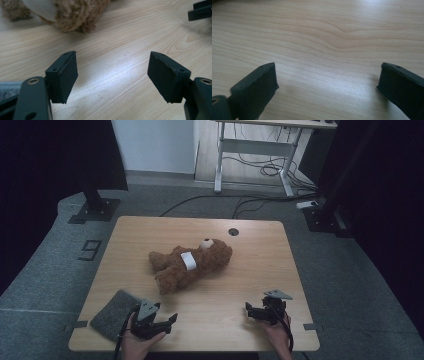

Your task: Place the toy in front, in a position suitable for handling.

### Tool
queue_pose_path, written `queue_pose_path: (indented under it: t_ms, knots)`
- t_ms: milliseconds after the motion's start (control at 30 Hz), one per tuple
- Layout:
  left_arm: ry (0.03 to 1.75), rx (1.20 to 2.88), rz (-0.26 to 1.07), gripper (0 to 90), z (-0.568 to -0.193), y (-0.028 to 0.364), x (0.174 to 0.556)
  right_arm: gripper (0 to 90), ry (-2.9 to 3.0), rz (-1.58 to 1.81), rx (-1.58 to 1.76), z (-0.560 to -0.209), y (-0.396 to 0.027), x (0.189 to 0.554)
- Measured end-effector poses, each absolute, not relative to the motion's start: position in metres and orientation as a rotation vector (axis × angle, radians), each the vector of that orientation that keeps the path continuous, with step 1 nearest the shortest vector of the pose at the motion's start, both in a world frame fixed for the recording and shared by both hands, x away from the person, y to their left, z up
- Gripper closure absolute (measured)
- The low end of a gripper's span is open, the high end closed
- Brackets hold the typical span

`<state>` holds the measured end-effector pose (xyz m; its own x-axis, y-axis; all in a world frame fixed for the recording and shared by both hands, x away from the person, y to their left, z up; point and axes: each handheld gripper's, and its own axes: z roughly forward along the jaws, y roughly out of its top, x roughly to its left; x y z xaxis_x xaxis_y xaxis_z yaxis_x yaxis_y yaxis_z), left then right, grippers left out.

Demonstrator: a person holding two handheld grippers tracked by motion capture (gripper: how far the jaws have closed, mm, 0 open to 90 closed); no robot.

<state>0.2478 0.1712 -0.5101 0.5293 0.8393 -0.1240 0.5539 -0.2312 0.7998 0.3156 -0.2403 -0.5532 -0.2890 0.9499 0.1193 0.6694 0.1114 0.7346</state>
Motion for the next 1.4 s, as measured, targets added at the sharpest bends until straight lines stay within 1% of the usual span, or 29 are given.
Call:
queue_pose_path:
  t_ms: [100,133,267,567,967,1233,1400]
  knots:
    - [1.144,1.906,0.422,24.2,-0.508,0.173,0.249,3.9,2.000,1.014,1.576,-0.552,-0.241,0.313]
    - [1.148,1.900,0.422,24.1,-0.508,0.174,0.249,6.2,1.973,1.018,1.546,-0.549,-0.241,0.310]
    - [1.158,1.889,0.416,24.2,-0.508,0.176,0.252,9.4,1.933,1.051,1.518,-0.544,-0.243,0.307]
    - [1.134,1.882,0.427,24.4,-0.498,0.173,0.257,9.4,1.980,1.142,1.437,-0.535,-0.238,0.313]
    - [1.088,1.887,0.467,24.0,-0.475,0.162,0.272,9.5,2.029,1.191,1.302,-0.505,-0.218,0.357]
    - [1.122,1.886,0.518,23.4,-0.465,0.167,0.286,9.3,2.051,1.257,1.258,-0.491,-0.206,0.379]
    - [1.152,1.887,0.515,22.4,-0.465,0.169,0.300,8.7,2.077,1.305,1.220,-0.482,-0.196,0.400]
